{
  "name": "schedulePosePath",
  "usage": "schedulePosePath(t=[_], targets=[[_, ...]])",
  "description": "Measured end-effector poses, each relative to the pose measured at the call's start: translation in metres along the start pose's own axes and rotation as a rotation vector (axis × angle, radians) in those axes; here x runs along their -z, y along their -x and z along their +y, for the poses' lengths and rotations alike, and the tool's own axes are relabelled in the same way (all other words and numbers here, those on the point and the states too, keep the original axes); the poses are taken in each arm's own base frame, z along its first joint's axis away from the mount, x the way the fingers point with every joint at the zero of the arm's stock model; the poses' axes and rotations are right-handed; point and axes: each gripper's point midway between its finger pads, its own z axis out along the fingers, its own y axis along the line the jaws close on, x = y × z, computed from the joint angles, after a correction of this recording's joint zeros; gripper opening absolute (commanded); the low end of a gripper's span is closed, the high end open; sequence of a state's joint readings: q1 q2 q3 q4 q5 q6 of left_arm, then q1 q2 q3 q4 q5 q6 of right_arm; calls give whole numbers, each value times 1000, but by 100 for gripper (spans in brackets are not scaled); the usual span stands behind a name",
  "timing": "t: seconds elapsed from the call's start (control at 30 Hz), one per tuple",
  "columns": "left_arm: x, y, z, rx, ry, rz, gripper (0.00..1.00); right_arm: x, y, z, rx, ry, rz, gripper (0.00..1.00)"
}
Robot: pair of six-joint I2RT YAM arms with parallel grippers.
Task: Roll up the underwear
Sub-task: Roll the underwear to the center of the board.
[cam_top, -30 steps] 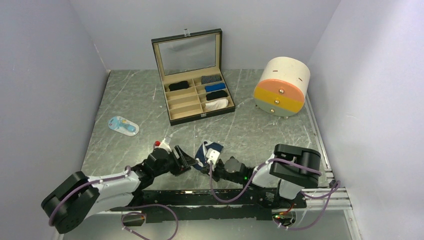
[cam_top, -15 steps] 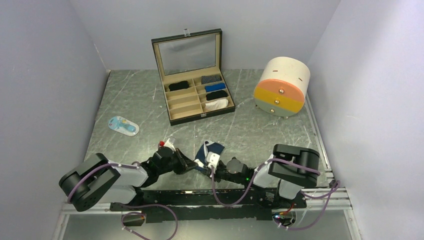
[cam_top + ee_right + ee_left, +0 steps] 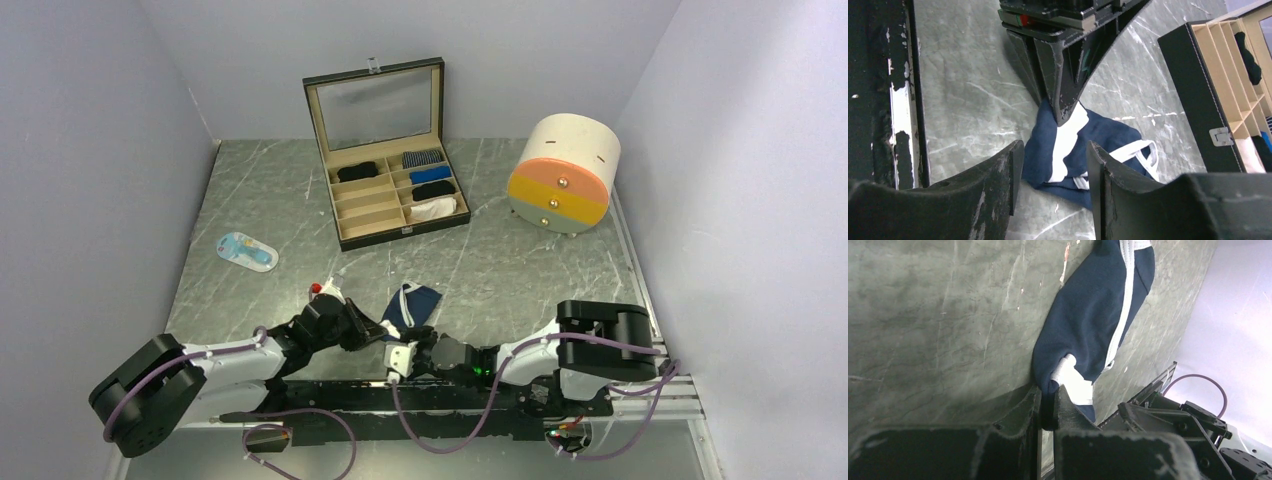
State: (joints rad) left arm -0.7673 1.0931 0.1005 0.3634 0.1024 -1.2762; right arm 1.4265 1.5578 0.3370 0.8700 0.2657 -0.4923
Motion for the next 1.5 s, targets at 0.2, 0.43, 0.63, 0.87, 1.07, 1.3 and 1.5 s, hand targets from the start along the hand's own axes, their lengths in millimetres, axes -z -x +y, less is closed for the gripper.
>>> schedulePosePath(t=[0.2, 0.43, 0.63, 0.87, 1.07, 1.3, 1.5], targets=[[1, 1, 1, 1, 19, -3, 5, -13, 0, 10, 77, 2, 37, 51], [2, 1, 1, 5, 23, -3, 5, -22, -3, 23, 102, 1, 57, 48], [7, 1, 5, 4, 40, -9, 5, -26, -10, 12, 121, -96, 86, 29], [11, 0, 7, 6, 54, -11, 11, -26, -16, 15, 141, -98, 108, 0], [16, 2, 4, 31, 43, -23, 71, -24, -10, 22, 94, -37, 62, 0], [32, 12, 2, 23, 43, -85, 80, -13, -8, 22, -210, 102, -49, 0], [38, 18, 8, 6, 76, -122, 79, -6, -4, 24, -518, 209, -111, 0]])
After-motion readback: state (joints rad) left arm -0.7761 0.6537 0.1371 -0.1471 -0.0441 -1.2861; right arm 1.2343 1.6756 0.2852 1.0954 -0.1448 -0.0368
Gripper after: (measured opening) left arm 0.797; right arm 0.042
